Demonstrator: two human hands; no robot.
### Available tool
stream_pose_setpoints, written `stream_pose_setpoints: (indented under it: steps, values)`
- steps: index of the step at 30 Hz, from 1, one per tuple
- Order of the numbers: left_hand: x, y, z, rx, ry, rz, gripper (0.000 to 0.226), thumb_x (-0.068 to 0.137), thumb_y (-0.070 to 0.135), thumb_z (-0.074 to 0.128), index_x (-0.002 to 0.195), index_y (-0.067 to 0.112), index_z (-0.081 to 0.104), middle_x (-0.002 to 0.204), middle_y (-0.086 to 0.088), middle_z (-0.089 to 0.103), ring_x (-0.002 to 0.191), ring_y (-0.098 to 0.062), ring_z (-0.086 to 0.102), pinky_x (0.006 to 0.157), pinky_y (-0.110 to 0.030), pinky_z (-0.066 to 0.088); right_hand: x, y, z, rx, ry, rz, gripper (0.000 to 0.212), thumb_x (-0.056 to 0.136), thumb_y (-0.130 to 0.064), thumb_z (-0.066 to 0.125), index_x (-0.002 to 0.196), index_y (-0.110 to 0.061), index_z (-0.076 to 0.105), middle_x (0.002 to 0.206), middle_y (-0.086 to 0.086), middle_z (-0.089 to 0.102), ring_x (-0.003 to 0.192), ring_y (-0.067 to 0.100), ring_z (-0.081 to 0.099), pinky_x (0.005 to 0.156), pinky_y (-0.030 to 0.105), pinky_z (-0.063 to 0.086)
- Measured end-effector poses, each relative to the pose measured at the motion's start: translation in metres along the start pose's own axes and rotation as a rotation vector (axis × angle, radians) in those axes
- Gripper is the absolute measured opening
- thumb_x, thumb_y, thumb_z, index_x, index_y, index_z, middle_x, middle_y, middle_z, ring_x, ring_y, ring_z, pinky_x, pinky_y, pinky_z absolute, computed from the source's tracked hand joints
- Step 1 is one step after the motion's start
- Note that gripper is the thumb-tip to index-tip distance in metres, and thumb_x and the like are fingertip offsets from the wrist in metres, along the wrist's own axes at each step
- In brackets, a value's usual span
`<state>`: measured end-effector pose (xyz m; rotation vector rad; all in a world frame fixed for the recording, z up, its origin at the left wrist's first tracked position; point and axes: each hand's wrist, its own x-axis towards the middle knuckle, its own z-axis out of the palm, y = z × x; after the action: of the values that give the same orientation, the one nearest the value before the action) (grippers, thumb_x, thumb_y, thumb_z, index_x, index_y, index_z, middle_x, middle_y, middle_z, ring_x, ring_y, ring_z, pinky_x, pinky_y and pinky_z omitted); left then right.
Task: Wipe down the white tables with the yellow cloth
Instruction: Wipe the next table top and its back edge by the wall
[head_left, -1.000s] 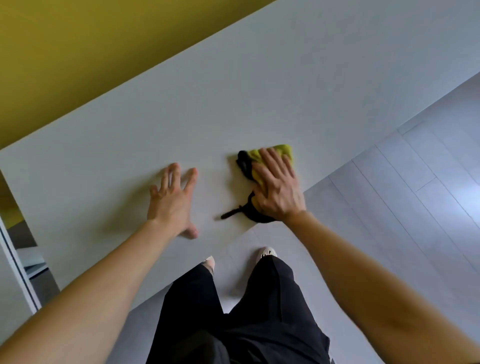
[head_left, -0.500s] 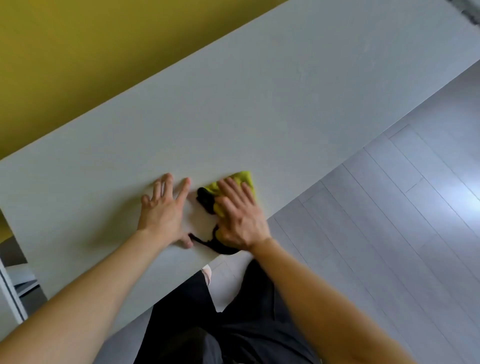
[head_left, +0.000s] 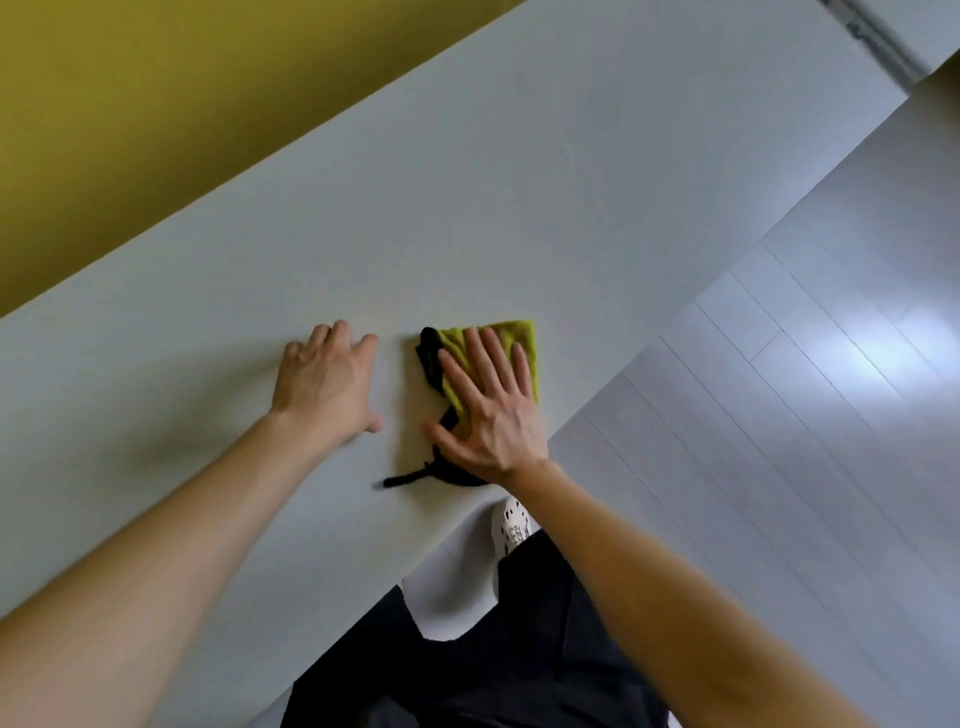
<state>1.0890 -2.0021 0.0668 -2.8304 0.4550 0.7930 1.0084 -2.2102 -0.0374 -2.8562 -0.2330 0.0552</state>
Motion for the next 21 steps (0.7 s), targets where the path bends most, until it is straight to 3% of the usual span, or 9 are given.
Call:
stream_pose_setpoints:
  steps: [3,6,8,11,15,17,21]
  values:
    - [0.031,0.014,-0.019,-0.003,-0.019,0.027,0.118,0.069,0.059,0.095,0.161,0.027,0.028,0.152,-0.009,0.040,0.140,-0.031,0.044,0.110,-0.048,0.046,0.003,0.013,0.000,0.051,0.010,-0.091,0.081,0.098,-0.067,0.061,0.166,-0.027,0.044,0.179,0.007,0.023,0.169,0.027,0.011,0.134,0.059,0.013]
    - [0.057,0.042,-0.040,-0.029,0.000,0.035,0.127,0.067,0.061,0.096,0.165,0.028,0.021,0.157,-0.010,0.034,0.145,-0.032,0.038,0.111,-0.049,0.045,0.015,0.087,-0.014,0.055,0.024,-0.124,0.076,0.096,-0.053,0.069,0.163,-0.022,0.049,0.177,0.009,0.031,0.167,0.028,0.020,0.132,0.060,0.021]
    - [0.072,0.063,-0.049,-0.081,0.004,0.007,0.133,0.065,0.064,0.096,0.167,0.028,0.017,0.165,-0.011,0.024,0.152,-0.032,0.029,0.115,-0.051,0.042,0.033,0.158,-0.034,0.021,0.060,-0.007,0.080,0.093,-0.053,0.069,0.164,-0.023,0.048,0.177,0.009,0.031,0.167,0.029,0.022,0.131,0.061,0.023]
    - [0.095,0.091,-0.059,-0.192,-0.014,-0.044,0.147,0.060,0.067,0.098,0.170,0.031,0.006,0.176,-0.013,0.002,0.164,-0.033,0.008,0.122,-0.056,0.036,0.076,0.256,-0.071,-0.019,0.044,0.223,0.086,0.094,-0.069,0.057,0.169,-0.032,0.036,0.180,0.004,0.021,0.168,0.024,0.013,0.133,0.057,0.017]
    - [0.121,0.106,-0.070,-0.181,-0.072,-0.184,0.163,0.057,0.071,0.097,0.171,0.032,-0.014,0.177,-0.017,-0.023,0.167,-0.040,-0.015,0.127,-0.066,0.025,0.107,0.278,-0.082,-0.036,-0.002,0.303,0.096,0.094,-0.082,0.048,0.173,-0.035,0.021,0.183,0.004,0.006,0.169,0.026,-0.003,0.135,0.060,0.005]
    - [0.127,0.103,-0.067,-0.191,-0.103,-0.238,0.164,0.058,0.072,0.096,0.171,0.033,-0.016,0.178,-0.014,-0.025,0.166,-0.039,-0.017,0.127,-0.070,0.024,0.092,0.240,-0.070,-0.037,0.004,0.168,0.095,0.095,-0.084,0.048,0.173,-0.034,0.023,0.183,0.007,0.006,0.169,0.030,-0.003,0.134,0.063,0.003]
    - [0.127,0.094,-0.051,-0.199,-0.089,-0.213,0.157,0.061,0.072,0.094,0.170,0.038,-0.014,0.179,-0.003,-0.025,0.167,-0.032,-0.017,0.127,-0.069,0.025,0.046,0.161,-0.043,0.017,-0.167,-0.453,0.087,0.100,-0.072,0.055,0.171,-0.029,0.030,0.182,0.011,0.011,0.169,0.035,0.003,0.131,0.067,0.013]
